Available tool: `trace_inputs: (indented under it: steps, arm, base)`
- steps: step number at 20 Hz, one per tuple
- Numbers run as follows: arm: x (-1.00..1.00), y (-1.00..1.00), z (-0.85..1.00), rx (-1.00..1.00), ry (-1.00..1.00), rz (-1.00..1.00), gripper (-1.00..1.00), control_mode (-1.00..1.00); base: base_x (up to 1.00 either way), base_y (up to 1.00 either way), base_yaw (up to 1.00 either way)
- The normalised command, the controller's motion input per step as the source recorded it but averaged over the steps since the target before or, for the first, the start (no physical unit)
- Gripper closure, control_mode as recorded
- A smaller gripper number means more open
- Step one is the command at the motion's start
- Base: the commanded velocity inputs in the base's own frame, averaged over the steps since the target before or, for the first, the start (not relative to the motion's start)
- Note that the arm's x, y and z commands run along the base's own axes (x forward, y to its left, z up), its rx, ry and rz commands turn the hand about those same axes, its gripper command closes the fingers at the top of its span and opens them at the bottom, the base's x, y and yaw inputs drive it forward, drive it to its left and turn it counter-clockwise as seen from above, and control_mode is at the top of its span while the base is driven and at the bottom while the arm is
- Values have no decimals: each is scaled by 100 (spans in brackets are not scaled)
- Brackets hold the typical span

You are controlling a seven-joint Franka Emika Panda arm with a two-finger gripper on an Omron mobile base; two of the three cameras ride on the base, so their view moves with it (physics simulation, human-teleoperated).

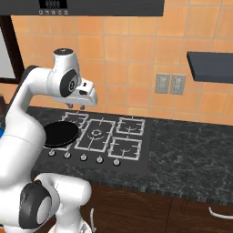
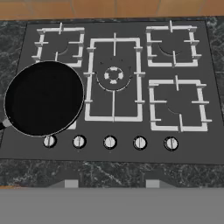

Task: Pick the kettle from the counter and place it on a stove burner. Then turn the burner on.

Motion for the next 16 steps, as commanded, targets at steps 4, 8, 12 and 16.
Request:
trace_inputs:
  steps: [4, 8, 12, 16]
  arm:
    - [-19, 31, 0, 0, -8, 0, -100, -100]
    - [-79, 92, 14, 0, -23, 0, -100, -100]
    - [-85, 100, 27, -1, -18, 6, -100, -100]
    - [-71, 100, 24, -7, -6, 10, -100, -100]
  base:
    - [0, 0, 0]
    - [0, 0, 0]
    - [0, 0, 0]
    - [0, 0, 0]
